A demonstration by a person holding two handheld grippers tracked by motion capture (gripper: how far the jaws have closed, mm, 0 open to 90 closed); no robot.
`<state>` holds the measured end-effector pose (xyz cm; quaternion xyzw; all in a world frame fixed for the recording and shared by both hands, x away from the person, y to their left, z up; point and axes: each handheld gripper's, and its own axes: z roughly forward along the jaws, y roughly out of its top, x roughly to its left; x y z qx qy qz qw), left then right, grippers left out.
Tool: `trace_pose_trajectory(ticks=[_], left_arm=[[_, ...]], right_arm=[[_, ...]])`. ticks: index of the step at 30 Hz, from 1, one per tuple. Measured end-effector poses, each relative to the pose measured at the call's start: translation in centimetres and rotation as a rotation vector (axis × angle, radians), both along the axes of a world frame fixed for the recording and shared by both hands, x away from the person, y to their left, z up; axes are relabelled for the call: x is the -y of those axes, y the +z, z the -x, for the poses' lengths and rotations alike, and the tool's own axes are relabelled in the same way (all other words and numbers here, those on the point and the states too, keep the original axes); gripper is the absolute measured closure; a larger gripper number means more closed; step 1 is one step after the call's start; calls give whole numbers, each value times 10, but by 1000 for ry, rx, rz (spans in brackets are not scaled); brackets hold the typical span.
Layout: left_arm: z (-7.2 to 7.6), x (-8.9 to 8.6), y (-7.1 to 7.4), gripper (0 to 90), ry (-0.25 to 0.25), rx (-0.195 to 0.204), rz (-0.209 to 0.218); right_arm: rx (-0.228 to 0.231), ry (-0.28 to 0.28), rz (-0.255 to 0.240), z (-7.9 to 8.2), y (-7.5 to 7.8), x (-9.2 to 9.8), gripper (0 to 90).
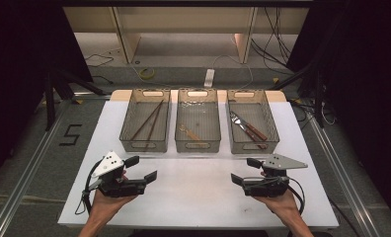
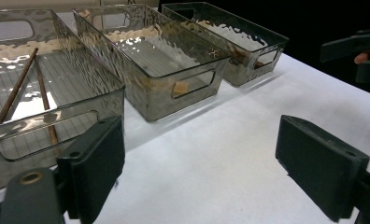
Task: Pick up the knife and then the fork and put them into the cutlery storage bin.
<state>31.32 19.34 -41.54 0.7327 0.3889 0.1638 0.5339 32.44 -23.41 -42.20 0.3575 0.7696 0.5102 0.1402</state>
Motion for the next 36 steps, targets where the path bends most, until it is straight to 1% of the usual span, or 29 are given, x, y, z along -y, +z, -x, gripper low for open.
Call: trace_pose_trajectory(ticks=[3,7,11,14,19,22,27,36], left_arm=[[0,0,0,153,-1,-1,0],[0,0,0,153,-5,-3,2],[0,1,-1,153,-9,-9,6],[0,1,-1,153,-13,-9,5],[0,1,-1,153,-15,-10,5],[1,0,-1,153,-19,-12,2],[0,1,-1,153,-16,-13,9],[0,1,-1,153,-17,-14,9]], right_arm=[[2,1,-14,5,-3,1,182],[3,-1,-8,9,-6,2,180],[14,-6,-5,12,-7,5,180],[10,-8,-8,14,-8,6,180],[18,-12,-9,18,-10,7,180],[19,-17,-5,18,-11,8,178],[17,-18,-2,18,-12,8,177],[23,-20,-6,18,-11,9,177]])
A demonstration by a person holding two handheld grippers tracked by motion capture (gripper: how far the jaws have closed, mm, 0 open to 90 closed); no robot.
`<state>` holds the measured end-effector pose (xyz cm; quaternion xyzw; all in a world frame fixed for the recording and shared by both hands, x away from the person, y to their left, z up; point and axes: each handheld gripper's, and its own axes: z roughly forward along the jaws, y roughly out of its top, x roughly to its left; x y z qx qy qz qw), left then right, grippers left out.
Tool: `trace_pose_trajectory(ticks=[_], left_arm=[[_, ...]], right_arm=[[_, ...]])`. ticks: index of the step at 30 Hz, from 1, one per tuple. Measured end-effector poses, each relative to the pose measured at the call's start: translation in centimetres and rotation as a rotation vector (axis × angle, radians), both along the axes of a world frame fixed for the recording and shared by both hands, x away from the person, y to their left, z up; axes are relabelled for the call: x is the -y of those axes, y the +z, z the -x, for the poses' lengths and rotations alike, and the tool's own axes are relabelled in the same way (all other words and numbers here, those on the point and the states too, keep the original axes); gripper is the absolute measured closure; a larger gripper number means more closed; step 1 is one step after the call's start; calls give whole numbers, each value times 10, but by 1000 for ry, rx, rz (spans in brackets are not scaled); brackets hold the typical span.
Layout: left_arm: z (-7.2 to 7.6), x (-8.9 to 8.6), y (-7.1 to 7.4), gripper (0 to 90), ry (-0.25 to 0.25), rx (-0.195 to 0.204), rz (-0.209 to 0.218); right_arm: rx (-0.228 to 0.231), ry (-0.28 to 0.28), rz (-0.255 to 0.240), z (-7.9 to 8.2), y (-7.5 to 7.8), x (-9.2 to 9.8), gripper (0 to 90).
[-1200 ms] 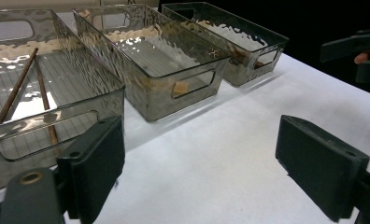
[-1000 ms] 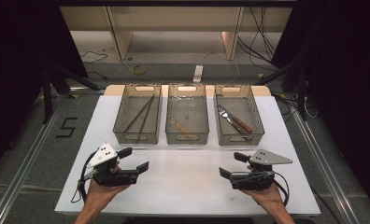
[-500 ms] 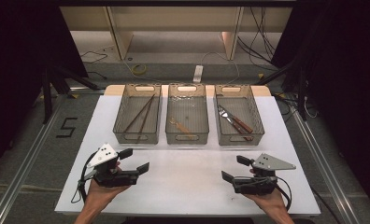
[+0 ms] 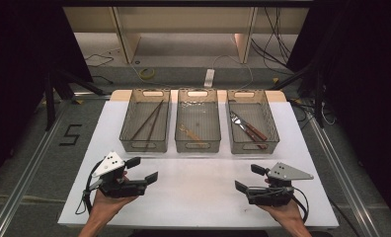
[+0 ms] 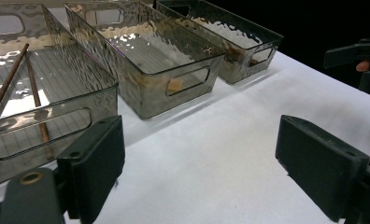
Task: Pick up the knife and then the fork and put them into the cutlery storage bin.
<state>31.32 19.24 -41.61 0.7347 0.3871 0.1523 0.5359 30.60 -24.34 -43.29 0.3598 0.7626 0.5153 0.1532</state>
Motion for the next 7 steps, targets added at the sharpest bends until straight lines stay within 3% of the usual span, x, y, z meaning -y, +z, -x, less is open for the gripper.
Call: trace_pose_trajectory(ticks=[7], left_arm=[[0,1,0,153,0,0,0]], right_arm=[[4,-3,0,0,0,0,176]])
